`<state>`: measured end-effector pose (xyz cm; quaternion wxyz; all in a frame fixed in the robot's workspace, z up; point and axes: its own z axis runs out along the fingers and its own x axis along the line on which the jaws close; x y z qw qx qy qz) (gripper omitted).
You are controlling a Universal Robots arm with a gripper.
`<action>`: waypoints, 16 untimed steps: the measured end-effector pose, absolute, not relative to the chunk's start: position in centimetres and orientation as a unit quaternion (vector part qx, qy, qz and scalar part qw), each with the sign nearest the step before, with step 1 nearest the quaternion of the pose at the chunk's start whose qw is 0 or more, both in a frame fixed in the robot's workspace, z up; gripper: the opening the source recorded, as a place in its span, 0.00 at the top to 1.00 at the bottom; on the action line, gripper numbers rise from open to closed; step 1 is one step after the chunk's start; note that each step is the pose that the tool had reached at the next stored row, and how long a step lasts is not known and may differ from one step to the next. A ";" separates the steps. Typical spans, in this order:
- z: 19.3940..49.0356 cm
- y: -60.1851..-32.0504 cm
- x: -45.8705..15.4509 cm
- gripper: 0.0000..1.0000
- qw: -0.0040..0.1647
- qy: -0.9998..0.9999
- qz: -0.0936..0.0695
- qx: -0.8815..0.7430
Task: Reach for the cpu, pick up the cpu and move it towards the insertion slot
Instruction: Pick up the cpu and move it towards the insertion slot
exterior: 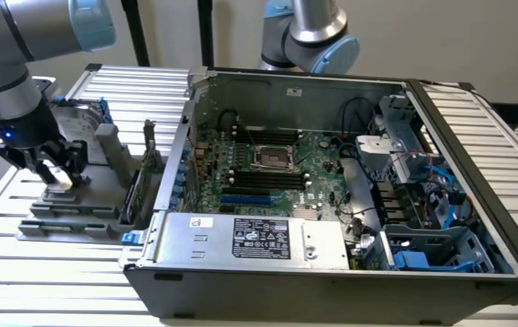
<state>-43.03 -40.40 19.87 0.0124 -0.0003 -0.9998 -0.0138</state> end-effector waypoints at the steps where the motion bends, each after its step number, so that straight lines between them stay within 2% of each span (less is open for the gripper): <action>1: 20.2 -40.4 -43.0 0.45 0.012 -1.000 -0.014 -0.001; 16: 27.0 -40.5 -42.1 0.45 0.013 -1.000 -0.014 -0.001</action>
